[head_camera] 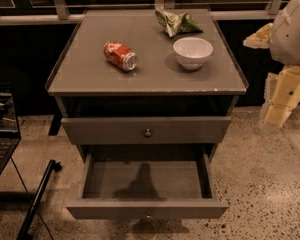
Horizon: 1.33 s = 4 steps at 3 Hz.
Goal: Place coke can into middle drawer
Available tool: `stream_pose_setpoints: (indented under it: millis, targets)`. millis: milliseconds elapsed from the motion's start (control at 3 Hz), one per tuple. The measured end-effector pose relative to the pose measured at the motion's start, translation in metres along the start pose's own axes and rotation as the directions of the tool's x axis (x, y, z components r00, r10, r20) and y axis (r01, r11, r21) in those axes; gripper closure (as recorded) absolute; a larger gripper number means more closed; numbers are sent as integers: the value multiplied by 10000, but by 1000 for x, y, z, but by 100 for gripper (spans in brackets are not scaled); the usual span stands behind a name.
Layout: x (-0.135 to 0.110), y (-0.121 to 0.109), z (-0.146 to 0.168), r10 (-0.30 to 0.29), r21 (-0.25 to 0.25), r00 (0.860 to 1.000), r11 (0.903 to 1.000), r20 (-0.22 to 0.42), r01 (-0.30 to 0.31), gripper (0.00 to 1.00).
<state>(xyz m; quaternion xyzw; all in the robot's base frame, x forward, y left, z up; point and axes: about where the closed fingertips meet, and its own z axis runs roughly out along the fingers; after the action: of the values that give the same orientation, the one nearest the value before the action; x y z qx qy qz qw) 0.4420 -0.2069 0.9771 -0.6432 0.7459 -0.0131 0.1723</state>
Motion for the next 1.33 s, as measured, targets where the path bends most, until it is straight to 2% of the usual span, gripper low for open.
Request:
stream_pose_setpoints:
  millis: [333, 667, 1000, 1333]
  targets:
    - [-24, -29, 23, -709, -362, 9877, 9964, 1396, 767, 0]
    - [-47, -70, 46, -221, -399, 9733, 9987, 2286, 320, 0]
    - [-73, -115, 70, 1072, -380, 9582, 9942, 2652, -1007, 0]
    - [-106, -151, 90, 1794, -271, 9465, 9835, 2683, -1788, 0]
